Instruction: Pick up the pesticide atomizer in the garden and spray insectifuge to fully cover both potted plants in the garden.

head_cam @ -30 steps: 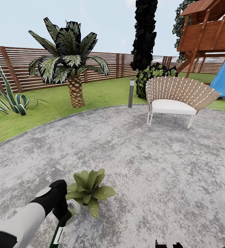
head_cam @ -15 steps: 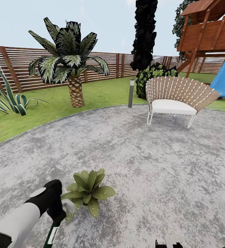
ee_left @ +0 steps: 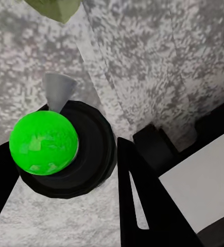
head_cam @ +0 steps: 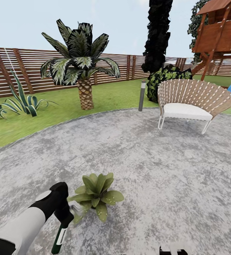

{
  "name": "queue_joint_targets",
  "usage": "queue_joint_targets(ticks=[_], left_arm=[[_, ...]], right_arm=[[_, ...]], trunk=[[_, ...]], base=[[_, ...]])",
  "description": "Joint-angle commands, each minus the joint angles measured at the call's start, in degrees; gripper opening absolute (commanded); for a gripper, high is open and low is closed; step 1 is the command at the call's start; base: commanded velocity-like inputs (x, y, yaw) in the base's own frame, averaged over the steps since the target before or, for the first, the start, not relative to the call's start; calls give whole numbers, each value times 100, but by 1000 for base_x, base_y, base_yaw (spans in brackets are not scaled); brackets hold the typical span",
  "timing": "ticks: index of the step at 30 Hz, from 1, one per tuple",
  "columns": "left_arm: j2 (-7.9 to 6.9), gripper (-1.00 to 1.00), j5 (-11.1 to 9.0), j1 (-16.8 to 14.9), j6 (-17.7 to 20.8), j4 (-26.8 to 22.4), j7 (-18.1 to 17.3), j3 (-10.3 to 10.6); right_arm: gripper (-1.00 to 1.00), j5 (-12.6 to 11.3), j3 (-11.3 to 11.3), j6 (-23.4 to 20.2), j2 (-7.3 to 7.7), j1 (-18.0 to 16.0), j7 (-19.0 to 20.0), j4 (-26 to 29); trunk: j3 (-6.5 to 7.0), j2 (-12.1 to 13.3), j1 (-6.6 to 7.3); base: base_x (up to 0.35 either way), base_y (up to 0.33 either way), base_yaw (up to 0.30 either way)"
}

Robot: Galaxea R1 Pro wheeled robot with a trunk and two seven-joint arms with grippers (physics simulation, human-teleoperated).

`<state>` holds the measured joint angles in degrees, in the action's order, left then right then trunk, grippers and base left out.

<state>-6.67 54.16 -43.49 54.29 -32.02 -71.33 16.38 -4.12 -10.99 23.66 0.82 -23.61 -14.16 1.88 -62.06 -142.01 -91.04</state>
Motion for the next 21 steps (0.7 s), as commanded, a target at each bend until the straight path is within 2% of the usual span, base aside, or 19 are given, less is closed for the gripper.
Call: queue_joint_targets(ticks=[1,8,17,20,21], left_arm=[[-4,-100,45,-2,38,-24,-56,23],[-5,-100,50,-2,40,-24,-45,17],[6,-100,85,-20,56,-8,-94,56],[-48,-100,92,-46,15,25,-119,82],[-110,-100,85,-61,-8,51,-134,84]], right_arm=[[100,-44,-46,16,4,-2,-16,-3],[100,-45,-46,16,6,-2,-16,-3],[100,-49,-45,16,6,-3,-16,-3],[100,-53,-44,16,6,-3,-22,-3],[100,-54,-44,16,6,-2,-24,-3]], trunk=[[-5,-2,3],[-5,-2,3],[-5,-2,3],[-5,-2,3],[-5,-2,3]], base=[[-212,170,32],[-57,297,-28],[195,255,-276],[55,47,-248],[9,8,-57]])
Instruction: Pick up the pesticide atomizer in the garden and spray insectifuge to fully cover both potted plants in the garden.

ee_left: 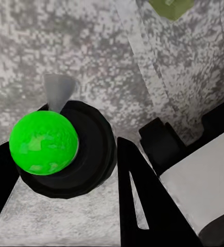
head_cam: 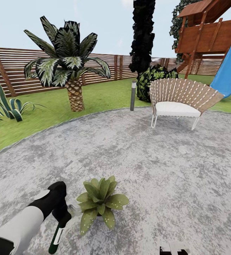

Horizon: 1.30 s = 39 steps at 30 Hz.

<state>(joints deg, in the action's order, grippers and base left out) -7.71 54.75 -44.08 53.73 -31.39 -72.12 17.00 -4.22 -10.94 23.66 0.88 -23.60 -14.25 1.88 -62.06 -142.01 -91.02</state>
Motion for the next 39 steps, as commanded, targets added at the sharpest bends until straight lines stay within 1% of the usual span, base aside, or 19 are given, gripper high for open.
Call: queue_joint_targets(ticks=[1,5,8,11,13,14,15,17,19,20,22,23,28,31,35,39], left_arm=[[-52,-100,27,-9,40,-5,-78,22],[-106,-100,43,-35,16,-28,-430,34],[-99,-100,40,-39,14,-72,-466,32],[1,-100,35,-69,22,-100,-472,27],[79,-100,30,-167,23,-98,-489,30],[136,-100,32,-267,23,-92,-592,33],[135,-100,36,-309,20,-89,-720,42],[100,-100,37,-367,16,-91,-845,96],[28,-100,46,-426,15,-73,-980,237],[-25,-100,49,-436,15,-60,-1020,267],[-201,-100,36,-448,12,-34,-1080,311],[-238,-100,32,-441,13,-26,-1091,322],[-261,-100,45,-416,10,-12,-1101,340],[-279,-100,58,-417,14,-43,-1101,331],[-232,-100,62,-418,21,-37,-1101,330],[-201,-100,56,-421,31,-71,-1103,330]], right_arm=[[100,-44,-48,16,3,-2,-13,-3],[100,-44,-48,16,19,-4,-8,-3],[100,-44,-48,16,18,-4,-7,-3],[100,-51,-48,16,10,-3,-15,18],[100,-52,-48,16,9,-4,-16,27],[100,-53,-48,16,9,-4,-16,25],[100,-53,-48,16,9,-3,-15,24],[100,-53,-48,16,9,-2,-13,20],[100,-53,-48,16,9,-3,-13,16],[100,-53,-48,16,9,-3,-14,16],[100,-53,-48,16,9,-4,-16,15],[100,-53,-48,16,9,-4,-16,15],[100,-53,-48,16,9,-4,-16,15],[100,-53,-50,16,9,-3,-16,15],[100,-53,-49,16,9,-3,-16,13],[100,-53,-49,16,9,-2,-16,8]], trunk=[[-5,-2,1],[-5,-2,1],[-5,-2,1],[-5,-2,1],[-5,-2,1],[-5,-2,1],[-5,-2,1],[-5,-2,1],[-5,-2,1],[-5,-2,1],[-5,-2,1],[-5,-2,1],[-5,-2,1],[-5,-2,1],[-5,-2,1],[-5,-2,1]], base=[[5,4,-29],[1,1,-7],[0,0,0],[0,0,0],[0,0,0],[0,0,-113],[0,0,-218],[0,0,-260],[0,0,-281],[0,0,-287],[0,0,-289],[0,0,-290],[-22,3,-97],[-268,120,-4],[-108,262,-1],[77,318,-30]])
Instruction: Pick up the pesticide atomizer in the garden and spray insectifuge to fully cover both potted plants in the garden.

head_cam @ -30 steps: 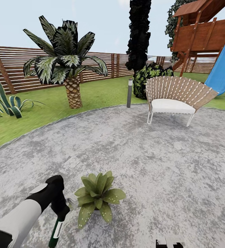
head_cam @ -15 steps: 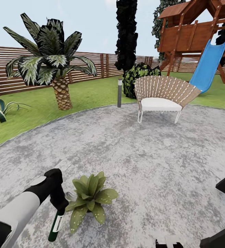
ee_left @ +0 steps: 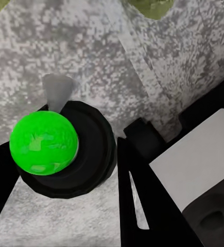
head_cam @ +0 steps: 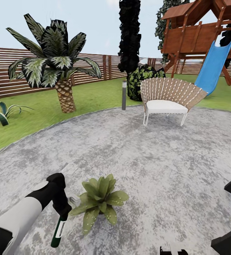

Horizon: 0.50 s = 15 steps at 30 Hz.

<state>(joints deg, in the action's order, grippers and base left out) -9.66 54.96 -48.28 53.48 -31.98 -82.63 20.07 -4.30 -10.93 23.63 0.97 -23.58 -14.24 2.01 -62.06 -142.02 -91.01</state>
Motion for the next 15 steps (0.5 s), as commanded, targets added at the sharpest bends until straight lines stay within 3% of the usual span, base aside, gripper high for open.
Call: queue_joint_targets(ticks=[1,2,5,7,9,15], left_arm=[[-1,-100,29,1,56,-21,-49,24],[24,-100,21,-3,57,-32,-45,20],[409,-100,42,23,61,-29,-28,23],[524,-100,42,28,65,-26,-26,20],[550,-100,41,29,66,-4,-26,22],[552,-100,33,62,58,59,-25,48]], right_arm=[[100,-44,-50,19,0,-6,-17,-6],[100,-44,-52,19,0,-5,-17,-7],[100,-44,-53,19,0,-7,-17,-7],[100,-44,-52,19,0,-5,-17,-7],[100,-44,-51,19,0,-6,-17,-7],[100,-37,-52,19,9,-7,-17,-13]], trunk=[[-5,-2,0],[-5,-2,0],[-5,-2,0],[-5,-2,0],[-5,-2,0],[-5,-2,0]], base=[[68,147,-212],[22,48,-255],[5,11,-270],[1,2,-258],[0,0,-200],[0,0,-19]])
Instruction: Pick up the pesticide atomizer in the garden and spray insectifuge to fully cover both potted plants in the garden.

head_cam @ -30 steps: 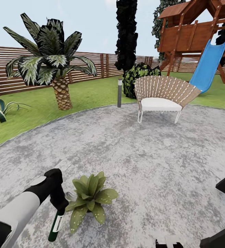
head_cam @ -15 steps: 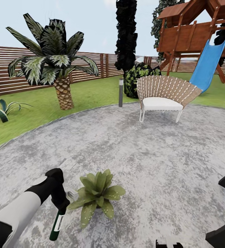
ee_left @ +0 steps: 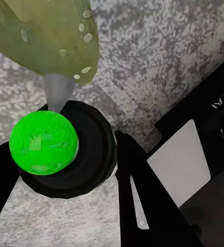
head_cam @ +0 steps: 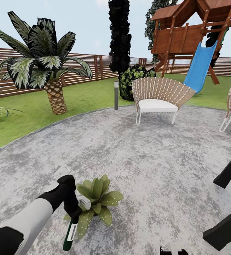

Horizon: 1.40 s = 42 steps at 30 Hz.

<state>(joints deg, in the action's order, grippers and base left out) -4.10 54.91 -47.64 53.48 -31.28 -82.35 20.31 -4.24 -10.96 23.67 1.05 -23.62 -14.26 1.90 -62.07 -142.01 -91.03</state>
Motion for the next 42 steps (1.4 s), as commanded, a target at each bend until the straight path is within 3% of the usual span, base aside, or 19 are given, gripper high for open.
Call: queue_joint_targets(ticks=[1,7,9,13,17,22,32,42], left_arm=[[-15,-100,37,2,58,-11,-52,24],[-130,-100,43,12,51,-5,-50,14],[-81,-100,40,5,57,-23,-59,7],[155,-100,42,-40,67,-79,-53,7],[116,-100,38,-43,61,-49,-53,5],[175,-100,37,-12,58,-12,-50,5],[78,-100,27,-47,66,-1,-52,-9],[-32,-100,37,-13,59,-1,-44,-1]], right_arm=[[100,-43,-49,15,5,-3,-15,-4],[100,-42,-48,18,42,-2,-15,-6],[100,-42,-47,17,47,-1,-15,-6],[100,-42,-47,15,53,-2,-15,-6],[100,-42,-47,16,53,-2,-15,-6],[100,-42,-47,15,53,-2,-15,-6],[100,-42,-49,15,46,-3,-15,-2],[100,-49,-47,15,44,-1,-15,2]], trunk=[[-5,-2,1],[-5,-2,1],[-5,-2,1],[-5,-2,1],[-5,-2,1],[-5,-2,1],[-5,-2,1],[-5,-2,1]], base=[[0,0,-1],[0,0,0],[0,0,0],[0,0,0],[0,0,0],[-32,0,0],[-103,185,-7],[-108,287,-256]])
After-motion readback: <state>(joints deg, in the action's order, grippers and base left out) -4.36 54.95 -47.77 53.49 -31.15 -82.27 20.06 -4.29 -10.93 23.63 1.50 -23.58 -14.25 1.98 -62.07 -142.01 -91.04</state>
